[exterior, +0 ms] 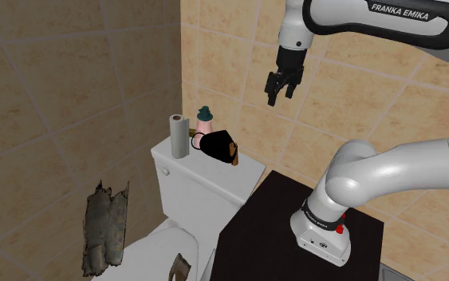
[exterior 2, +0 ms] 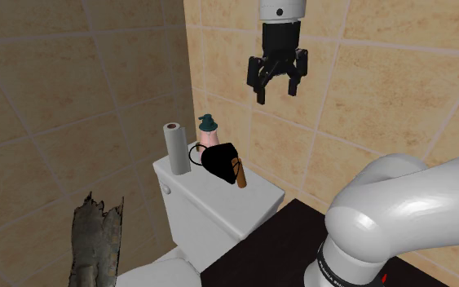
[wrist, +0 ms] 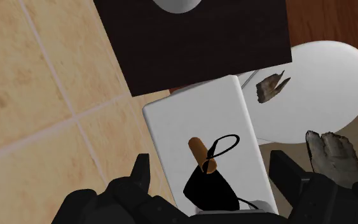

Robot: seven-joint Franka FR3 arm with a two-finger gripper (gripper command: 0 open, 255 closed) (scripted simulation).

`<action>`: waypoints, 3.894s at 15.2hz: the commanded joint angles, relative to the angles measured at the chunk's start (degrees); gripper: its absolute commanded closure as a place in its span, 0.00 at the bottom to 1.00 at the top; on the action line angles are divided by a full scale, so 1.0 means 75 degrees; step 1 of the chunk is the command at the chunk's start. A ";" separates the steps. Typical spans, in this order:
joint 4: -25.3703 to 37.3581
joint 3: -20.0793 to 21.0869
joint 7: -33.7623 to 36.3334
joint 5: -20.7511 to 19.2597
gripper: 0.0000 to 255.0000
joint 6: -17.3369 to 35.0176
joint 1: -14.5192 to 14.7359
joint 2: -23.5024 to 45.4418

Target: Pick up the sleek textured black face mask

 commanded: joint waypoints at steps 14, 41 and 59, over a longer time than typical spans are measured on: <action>-0.1391 0.0596 0.1910 0.0023 0.00 0.3537 -0.0438 0.2311; -0.1511 0.0862 0.3441 -0.0490 1.00 0.6557 -0.0836 0.5370; -0.0847 0.0828 0.3152 -0.0253 1.00 0.4806 -0.0779 0.4266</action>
